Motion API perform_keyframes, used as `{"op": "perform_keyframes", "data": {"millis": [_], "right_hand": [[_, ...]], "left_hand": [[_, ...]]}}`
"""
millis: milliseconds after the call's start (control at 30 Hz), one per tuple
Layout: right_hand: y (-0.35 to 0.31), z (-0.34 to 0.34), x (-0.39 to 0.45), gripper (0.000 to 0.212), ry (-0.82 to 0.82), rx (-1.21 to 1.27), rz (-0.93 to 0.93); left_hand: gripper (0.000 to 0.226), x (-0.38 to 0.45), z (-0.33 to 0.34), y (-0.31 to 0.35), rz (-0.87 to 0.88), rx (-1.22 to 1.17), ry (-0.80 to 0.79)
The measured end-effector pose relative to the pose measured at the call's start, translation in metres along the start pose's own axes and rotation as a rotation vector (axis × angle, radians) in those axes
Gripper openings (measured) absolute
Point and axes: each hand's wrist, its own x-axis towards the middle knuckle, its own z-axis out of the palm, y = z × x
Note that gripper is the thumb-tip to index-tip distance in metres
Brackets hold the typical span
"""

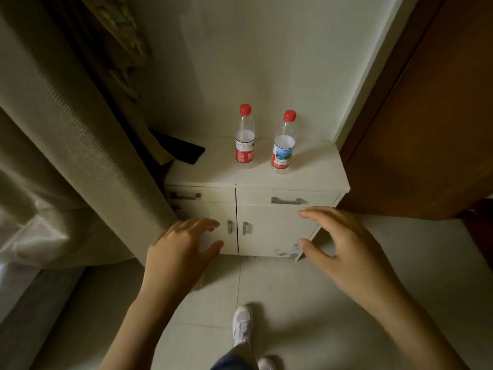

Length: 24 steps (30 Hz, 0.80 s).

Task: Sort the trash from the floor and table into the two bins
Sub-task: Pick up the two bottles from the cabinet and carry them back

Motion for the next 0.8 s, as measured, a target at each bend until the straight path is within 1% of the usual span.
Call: {"op": "perform_keyframes", "data": {"millis": [133, 267, 400, 500, 633, 700, 800], "right_hand": [[0.025, -0.001, 0.055, 0.041, -0.009, -0.018, 0.016], [0.044, -0.001, 0.113, 0.044, 0.008, -0.035, 0.003], [0.059, -0.001, 0.173, 0.045, 0.002, -0.039, 0.02], [0.068, -0.001, 0.217, 0.044, 0.031, -0.036, 0.045], [0.078, 0.002, 0.265, 0.052, 0.016, -0.034, 0.064], [0.082, 0.005, 0.283, 0.054, 0.01, -0.051, 0.084], [0.086, 0.012, 0.305, 0.057, -0.031, -0.073, 0.095]], "left_hand": [[0.039, 0.06, 0.008, 0.004, -0.029, -0.04, 0.04], [0.042, 0.138, 0.016, 0.008, -0.002, -0.081, 0.088], [0.054, 0.216, 0.026, 0.011, -0.003, -0.118, 0.142], [0.06, 0.271, 0.031, 0.009, 0.034, -0.14, 0.178], [0.07, 0.326, 0.033, 0.007, 0.056, -0.135, 0.179], [0.069, 0.342, 0.034, 0.007, 0.068, -0.134, 0.174], [0.059, 0.354, 0.039, 0.004, 0.09, -0.139, 0.142]]}}
